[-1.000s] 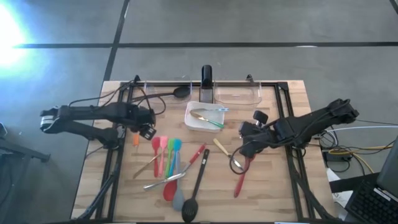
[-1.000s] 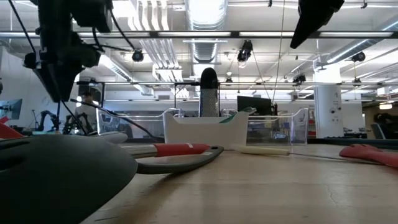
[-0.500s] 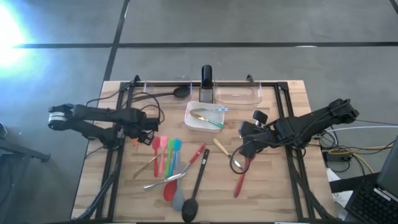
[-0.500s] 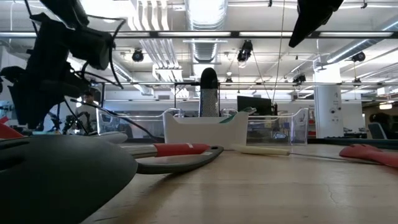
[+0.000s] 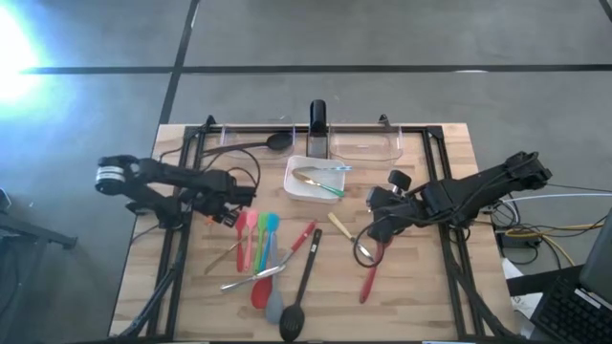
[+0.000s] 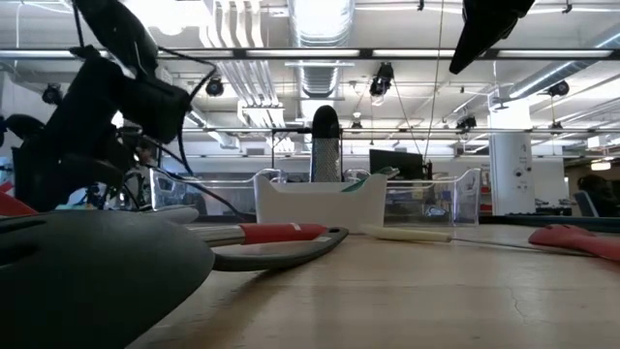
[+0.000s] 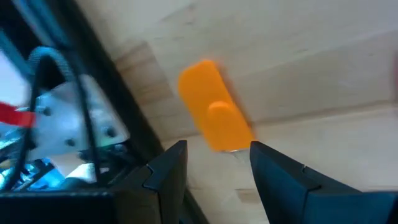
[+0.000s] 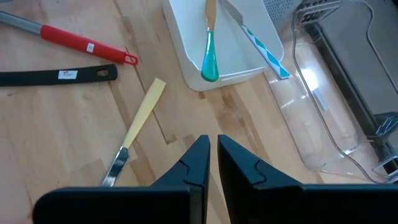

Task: Pick & Place Kitchen Items
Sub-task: Put the orange spatula into the right transparent bin

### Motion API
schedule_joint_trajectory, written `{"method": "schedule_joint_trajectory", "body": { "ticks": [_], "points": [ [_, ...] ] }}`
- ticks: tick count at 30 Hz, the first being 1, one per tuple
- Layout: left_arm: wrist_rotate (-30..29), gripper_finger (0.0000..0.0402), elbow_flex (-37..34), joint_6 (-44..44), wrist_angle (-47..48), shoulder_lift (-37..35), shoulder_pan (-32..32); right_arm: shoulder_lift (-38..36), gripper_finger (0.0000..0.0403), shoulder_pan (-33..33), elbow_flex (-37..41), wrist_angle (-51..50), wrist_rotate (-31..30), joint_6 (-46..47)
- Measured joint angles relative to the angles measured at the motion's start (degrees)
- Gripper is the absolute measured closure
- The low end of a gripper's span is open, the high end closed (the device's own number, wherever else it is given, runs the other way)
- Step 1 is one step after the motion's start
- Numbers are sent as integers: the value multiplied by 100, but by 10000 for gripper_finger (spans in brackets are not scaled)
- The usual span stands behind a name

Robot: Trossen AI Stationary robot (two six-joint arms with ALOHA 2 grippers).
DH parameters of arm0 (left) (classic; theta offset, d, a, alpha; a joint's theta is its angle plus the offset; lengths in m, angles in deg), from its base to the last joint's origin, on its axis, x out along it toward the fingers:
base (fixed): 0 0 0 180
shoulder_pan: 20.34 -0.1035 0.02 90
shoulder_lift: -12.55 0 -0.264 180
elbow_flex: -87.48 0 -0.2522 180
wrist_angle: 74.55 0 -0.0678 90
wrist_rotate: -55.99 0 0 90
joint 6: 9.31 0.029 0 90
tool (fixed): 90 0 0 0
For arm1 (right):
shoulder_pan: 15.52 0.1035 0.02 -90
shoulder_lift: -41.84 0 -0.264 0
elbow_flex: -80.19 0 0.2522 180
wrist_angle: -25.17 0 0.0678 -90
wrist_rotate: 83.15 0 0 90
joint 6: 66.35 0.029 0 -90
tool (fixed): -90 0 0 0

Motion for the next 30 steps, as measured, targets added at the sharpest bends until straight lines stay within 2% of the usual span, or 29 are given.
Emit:
{"method": "schedule_joint_trajectory", "body": {
  "ticks": [9,14,21,30],
  "points": [
    [220,223,-315,40,-387,641,2,0,376,13,0,-2,9,4],
    [265,223,-339,246,-551,674,5,0,376,11,0,-4,44,23],
    [296,224,-609,335,-753,667,27,0,376,13,25,-11,434,24],
    [471,261,-709,414,-887,654,22,0,376,13,74,0,455,24]
  ]
}}
